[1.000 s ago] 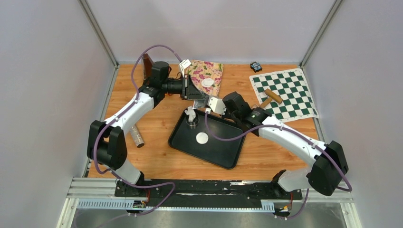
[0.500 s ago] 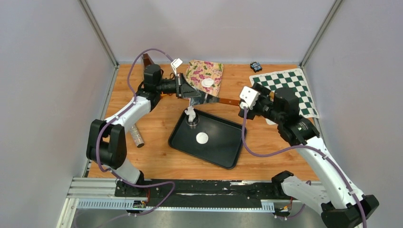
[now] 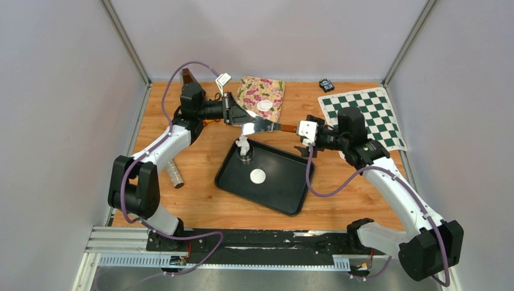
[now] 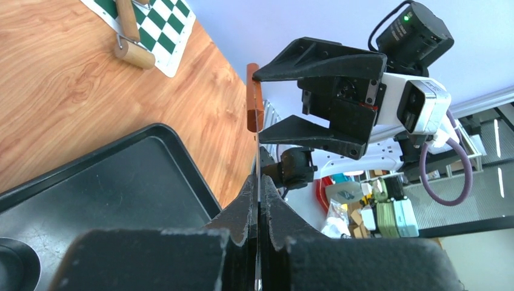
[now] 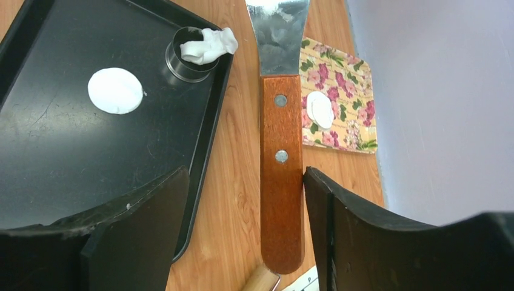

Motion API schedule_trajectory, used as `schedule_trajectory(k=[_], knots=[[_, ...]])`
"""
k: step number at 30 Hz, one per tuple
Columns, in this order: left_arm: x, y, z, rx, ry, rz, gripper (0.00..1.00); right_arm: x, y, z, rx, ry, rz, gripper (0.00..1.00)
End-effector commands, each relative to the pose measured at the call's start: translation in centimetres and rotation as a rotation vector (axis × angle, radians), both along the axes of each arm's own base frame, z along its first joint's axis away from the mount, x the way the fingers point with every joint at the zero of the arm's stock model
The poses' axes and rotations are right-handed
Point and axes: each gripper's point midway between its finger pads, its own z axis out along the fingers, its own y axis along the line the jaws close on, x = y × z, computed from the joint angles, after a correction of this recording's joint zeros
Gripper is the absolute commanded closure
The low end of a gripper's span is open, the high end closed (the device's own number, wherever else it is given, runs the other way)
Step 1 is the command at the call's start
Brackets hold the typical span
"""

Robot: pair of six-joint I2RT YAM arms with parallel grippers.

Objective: Roll out the dumpling wrappers from the dough

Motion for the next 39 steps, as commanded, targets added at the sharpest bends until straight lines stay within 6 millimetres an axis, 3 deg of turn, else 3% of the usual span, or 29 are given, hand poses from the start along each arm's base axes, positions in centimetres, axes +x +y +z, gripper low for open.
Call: schedule_trajectory(k=[1,6,9,11,15,16,21,22,23,26,27,29,30,32,35,39], knots=[[-1.5,0.2,2.7,-0.040,-0.080,-0.030,1.00,0.1,1.5,1.6,0.051,-0.071,0.119,0.31],[-1.6,0.2,2.8,-0.044,-0.080,-0.033,1.00,1.5,1.5,1.5,0.048,-0.085,0.099,0.33],[-1.6,0.2,3.0,-0.049,-0.079,-0.035,1.00,1.9,1.6,1.3,0.049,-0.081,0.106,0.40],[-1.7,0.2,3.2,-0.054,-0.080,-0.038,1.00,2.1,1.7,1.2,0.048,-0.077,0.106,0.50],[-1.7,0.2,3.4,-0.061,-0.079,-0.040,1.00,2.5,1.8,1.3,0.051,-0.074,0.097,0.95],[-1.8,0.2,3.4,-0.062,-0.080,-0.041,1.00,2.5,1.7,1.4,0.051,-0.074,0.091,1.00],[-1.6,0.6,3.6,-0.067,-0.088,-0.025,1.00,2.1,1.1,2.5,0.061,-0.047,0.046,1.00],[-1.2,0.9,3.4,-0.059,-0.091,-0.010,0.96,1.8,0.9,2.6,0.054,-0.033,0.042,1.00],[-1.1,1.1,3.5,-0.054,-0.097,-0.001,0.78,1.5,0.8,2.9,0.049,-0.016,0.035,1.00],[0.5,3.1,2.9,-0.017,-0.093,0.067,0.43,0.0,-0.1,3.2,0.008,0.033,0.028,1.00],[0.7,3.7,2.8,-0.006,-0.076,0.079,0.22,-0.4,-0.5,2.9,-0.018,0.039,0.022,1.00],[2.4,6.6,1.8,0.054,-0.044,0.151,0.03,-1.5,-1.9,2.0,-0.088,0.075,-0.011,1.00],[3.0,7.5,1.1,0.098,-0.108,0.165,0.02,-1.8,-2.8,1.4,-0.125,0.097,-0.042,1.00],[4.2,10.2,-1.2,0.217,-0.078,0.233,0.00,-2.7,-4.8,0.0,-0.201,0.161,-0.125,1.00],[4.4,13.3,-6.2,0.493,-0.066,0.285,0.00,-5.1,-7.4,-2.1,-0.325,0.245,-0.178,1.00],[3.8,15.6,-11.3,0.706,-0.061,0.295,0.01,-6.6,-10.3,-4.1,-0.475,0.340,-0.284,1.00]])
